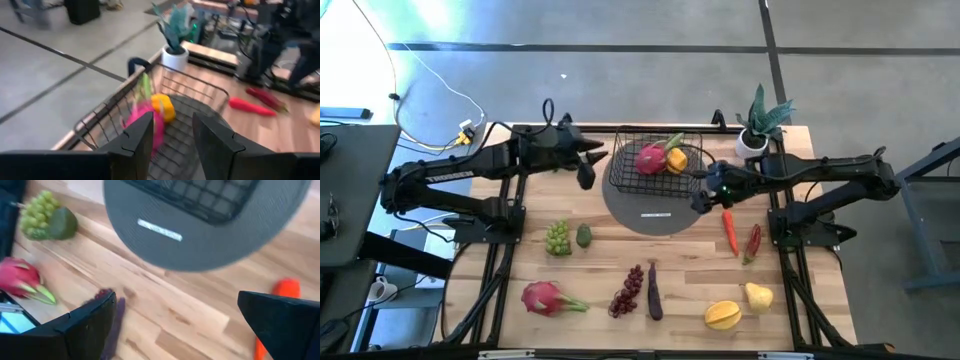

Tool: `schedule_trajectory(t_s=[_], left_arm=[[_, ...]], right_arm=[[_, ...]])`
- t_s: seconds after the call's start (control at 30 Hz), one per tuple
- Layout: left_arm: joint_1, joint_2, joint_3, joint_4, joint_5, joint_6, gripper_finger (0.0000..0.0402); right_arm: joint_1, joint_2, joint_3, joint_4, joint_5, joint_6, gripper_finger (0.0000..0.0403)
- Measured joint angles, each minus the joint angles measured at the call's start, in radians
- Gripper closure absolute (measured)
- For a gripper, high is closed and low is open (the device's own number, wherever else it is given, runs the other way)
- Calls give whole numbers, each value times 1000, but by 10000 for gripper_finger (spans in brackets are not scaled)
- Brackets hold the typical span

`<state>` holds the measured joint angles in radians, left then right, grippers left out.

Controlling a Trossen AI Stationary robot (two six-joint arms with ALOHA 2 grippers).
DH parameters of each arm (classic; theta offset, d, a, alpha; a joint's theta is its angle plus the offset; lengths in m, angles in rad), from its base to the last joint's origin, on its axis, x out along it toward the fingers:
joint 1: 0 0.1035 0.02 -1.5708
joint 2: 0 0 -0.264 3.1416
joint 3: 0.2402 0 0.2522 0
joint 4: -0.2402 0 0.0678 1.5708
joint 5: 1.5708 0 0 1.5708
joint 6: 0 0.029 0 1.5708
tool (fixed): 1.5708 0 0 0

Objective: Build produce basket
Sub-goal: Put the star fruit into the wire basket

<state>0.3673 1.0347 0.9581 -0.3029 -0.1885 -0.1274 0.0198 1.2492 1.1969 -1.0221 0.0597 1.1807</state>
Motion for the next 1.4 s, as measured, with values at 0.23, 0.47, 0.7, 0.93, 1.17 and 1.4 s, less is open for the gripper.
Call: schedule_trajectory(t_s=[0.23, 0.47, 0.7, 0.93, 1.17, 1.4], left_arm=[[-49, -3, 0, -24, 35, 3, 276], [-95, -3, 0, -28, 35, 34, 276], [-158, -3, 0, -183, 19, 26, 276], [-221, -3, 0, -329, 18, -51, 276], [-260, -3, 0, -337, -2, -55, 276], [-266, -2, 0, -336, -33, -55, 276]], right_arm=[[96, 0, 0, -118, 12, 126, 4], [191, 7, -1, -234, 90, 260, 4], [263, 62, -1, -287, 141, 370, 4], [271, 164, -2, -357, 137, 386, 4], [271, 202, -2, -459, 131, 356, 4], [271, 203, -2, -528, 148, 328, 6]])
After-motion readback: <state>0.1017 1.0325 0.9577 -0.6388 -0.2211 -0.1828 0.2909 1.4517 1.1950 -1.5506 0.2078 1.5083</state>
